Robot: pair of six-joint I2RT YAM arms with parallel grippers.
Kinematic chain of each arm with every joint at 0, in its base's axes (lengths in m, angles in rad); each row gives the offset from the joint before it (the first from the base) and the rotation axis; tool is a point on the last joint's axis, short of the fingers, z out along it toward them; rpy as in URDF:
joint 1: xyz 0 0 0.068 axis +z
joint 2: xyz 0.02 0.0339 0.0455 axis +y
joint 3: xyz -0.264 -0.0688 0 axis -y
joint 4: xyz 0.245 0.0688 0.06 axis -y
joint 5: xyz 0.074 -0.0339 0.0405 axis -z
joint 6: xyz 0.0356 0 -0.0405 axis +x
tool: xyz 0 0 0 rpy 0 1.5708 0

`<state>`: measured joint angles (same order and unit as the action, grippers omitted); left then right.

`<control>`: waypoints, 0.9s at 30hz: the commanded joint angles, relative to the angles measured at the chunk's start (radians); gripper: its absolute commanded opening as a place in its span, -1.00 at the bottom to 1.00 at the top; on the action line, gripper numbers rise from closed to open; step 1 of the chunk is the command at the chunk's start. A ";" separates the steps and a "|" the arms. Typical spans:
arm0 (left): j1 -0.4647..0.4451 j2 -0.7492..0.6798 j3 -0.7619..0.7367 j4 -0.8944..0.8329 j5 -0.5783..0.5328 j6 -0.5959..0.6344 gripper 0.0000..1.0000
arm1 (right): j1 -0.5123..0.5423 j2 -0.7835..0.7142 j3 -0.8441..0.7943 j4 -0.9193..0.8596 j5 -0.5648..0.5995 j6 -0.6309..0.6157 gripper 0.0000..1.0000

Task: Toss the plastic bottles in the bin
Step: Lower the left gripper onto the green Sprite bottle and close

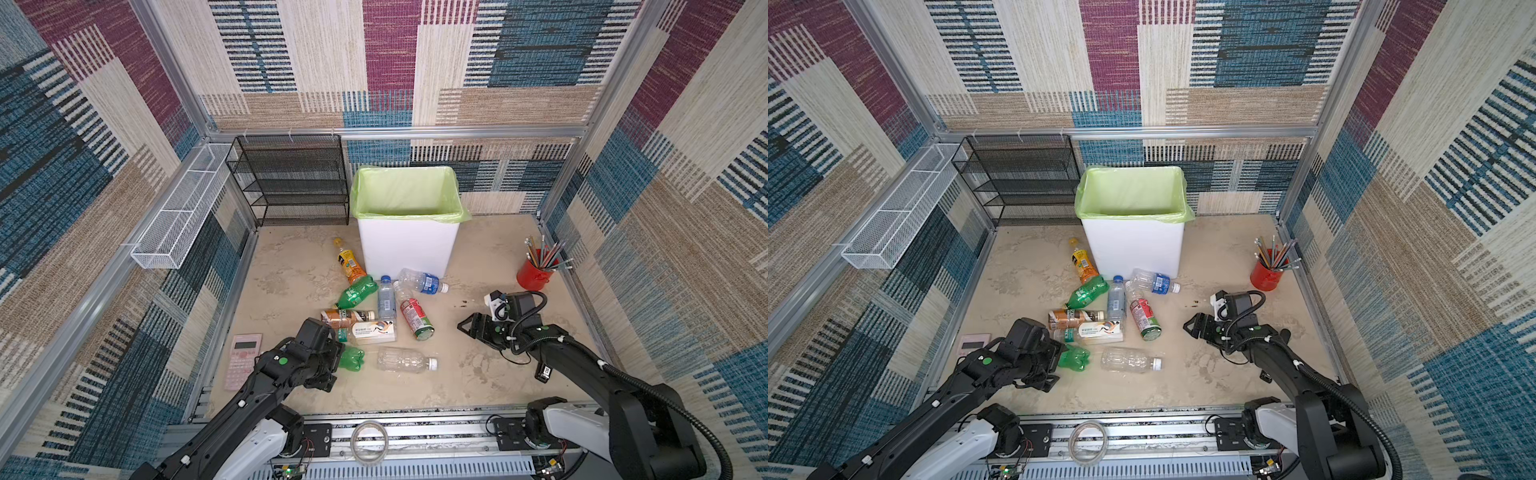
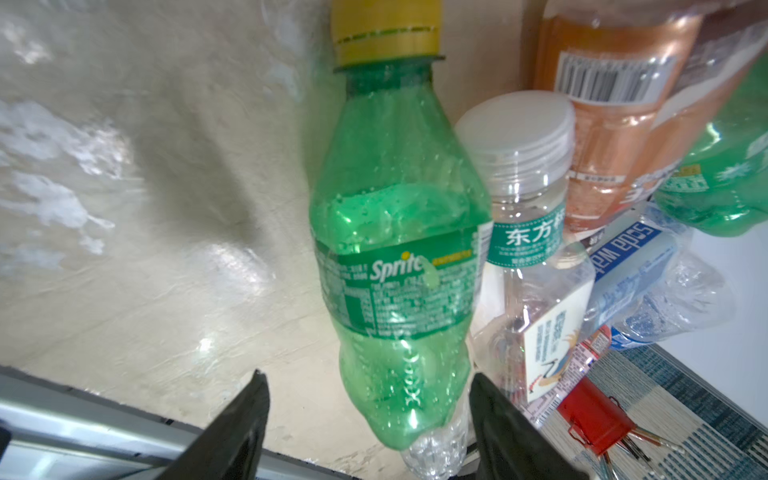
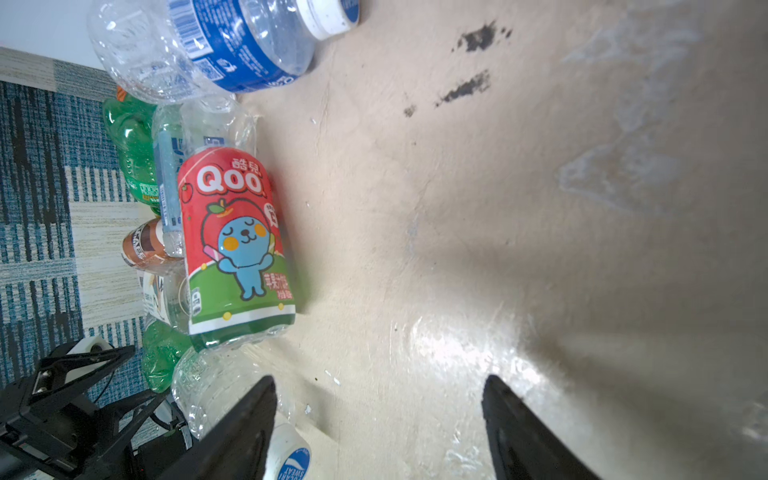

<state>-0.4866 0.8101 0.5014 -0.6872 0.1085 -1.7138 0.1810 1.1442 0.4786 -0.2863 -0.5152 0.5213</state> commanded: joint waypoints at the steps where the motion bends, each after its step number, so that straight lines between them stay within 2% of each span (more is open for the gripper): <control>1: 0.000 0.007 -0.016 0.052 -0.021 -0.066 0.55 | 0.000 0.005 0.010 0.014 0.008 -0.014 0.59; 27: 0.045 0.101 -0.010 0.109 -0.059 -0.064 0.56 | 0.000 0.040 0.024 0.021 0.004 -0.020 0.60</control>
<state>-0.4469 0.9062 0.4873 -0.5869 0.0658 -1.7802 0.1810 1.1812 0.4984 -0.2859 -0.5133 0.5106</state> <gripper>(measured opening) 0.780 0.798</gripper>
